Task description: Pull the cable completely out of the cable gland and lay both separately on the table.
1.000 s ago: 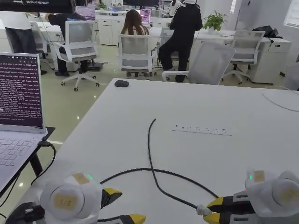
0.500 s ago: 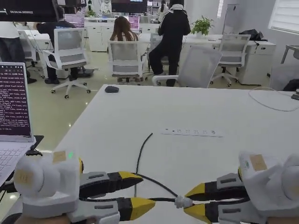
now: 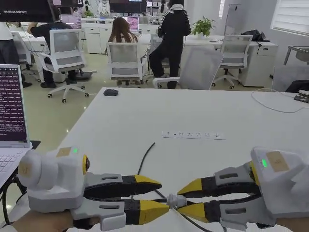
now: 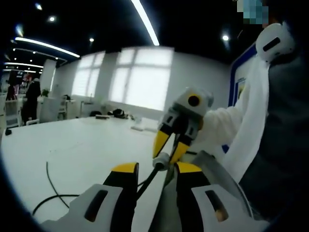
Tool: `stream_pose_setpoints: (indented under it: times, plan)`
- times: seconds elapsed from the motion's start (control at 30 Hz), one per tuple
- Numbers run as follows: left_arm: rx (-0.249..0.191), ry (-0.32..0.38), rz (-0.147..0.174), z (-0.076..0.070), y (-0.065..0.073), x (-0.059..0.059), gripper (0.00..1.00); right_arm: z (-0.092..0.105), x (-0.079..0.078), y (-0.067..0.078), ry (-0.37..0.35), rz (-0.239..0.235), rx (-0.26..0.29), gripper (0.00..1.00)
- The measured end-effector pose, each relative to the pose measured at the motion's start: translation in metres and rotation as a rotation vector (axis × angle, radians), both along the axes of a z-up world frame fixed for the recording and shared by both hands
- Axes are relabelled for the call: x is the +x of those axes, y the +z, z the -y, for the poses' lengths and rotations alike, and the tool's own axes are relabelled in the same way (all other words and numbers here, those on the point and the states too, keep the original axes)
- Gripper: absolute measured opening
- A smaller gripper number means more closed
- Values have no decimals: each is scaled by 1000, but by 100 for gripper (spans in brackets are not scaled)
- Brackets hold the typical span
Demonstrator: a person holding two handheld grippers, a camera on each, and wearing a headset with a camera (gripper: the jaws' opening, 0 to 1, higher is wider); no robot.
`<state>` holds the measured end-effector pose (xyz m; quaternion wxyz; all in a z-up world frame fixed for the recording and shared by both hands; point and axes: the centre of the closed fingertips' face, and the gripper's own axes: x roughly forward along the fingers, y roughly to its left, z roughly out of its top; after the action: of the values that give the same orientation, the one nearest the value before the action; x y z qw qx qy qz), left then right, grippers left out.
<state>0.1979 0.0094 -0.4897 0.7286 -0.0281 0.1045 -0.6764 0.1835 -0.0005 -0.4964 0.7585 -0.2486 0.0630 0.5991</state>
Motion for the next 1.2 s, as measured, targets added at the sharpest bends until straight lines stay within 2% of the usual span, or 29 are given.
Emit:
stream_pose_setpoints:
  times: [0.1,0.2,0.23,0.37,0.43,0.5,0.53,0.57,0.6,0.63,0.7,0.73,0.8,0.83,0.87,0.93,1.07,1.2]
  plan:
    - [-28,-38,-19,3,4,-7,29,-5,-3,6,29,7,20,9]
    - [-55,-63,-43,2,10,-9,20,-8,-3,9,51,28,33,9]
    - [-65,-73,-40,2,11,-9,17,-9,-3,10,54,29,36,9]
    - [-70,-73,-57,-2,14,-6,17,-12,-1,13,67,37,56,9]
    - [-69,-79,-56,-3,14,-7,17,-14,-1,14,72,36,63,10]
    - [-72,-84,-38,-5,16,-7,17,-16,0,16,80,36,79,10]
    - [-80,-78,-42,-5,17,-5,17,-17,2,17,76,28,93,11]
    - [-97,-70,-42,-7,20,-3,16,-18,2,19,69,-12,131,11]
    - [-107,-65,-47,-8,21,-3,16,-18,4,21,57,-72,173,11]
    - [-111,-57,-38,-9,22,-2,16,-16,7,22,39,-116,201,12]
    - [-118,-51,-26,-10,24,-1,16,-12,16,29,-1,-160,290,20]
    - [-124,-48,-10,-11,26,-1,16,-9,18,31,-17,-237,344,22]
    - [-127,-45,29,-13,30,-1,16,-5,19,35,-20,-358,424,24]
    - [-132,-44,58,-13,33,-1,16,-4,19,37,-27,-387,452,24]
    - [-130,-42,100,-14,35,1,16,-3,18,41,-19,-441,494,24]
    - [-116,-43,159,-12,38,0,16,-4,15,47,2,-517,542,23]
    - [-115,-53,219,-7,43,-4,16,-12,13,48,24,-562,538,23]
    - [-117,-54,239,-5,46,-3,16,-17,11,46,44,-572,524,12]
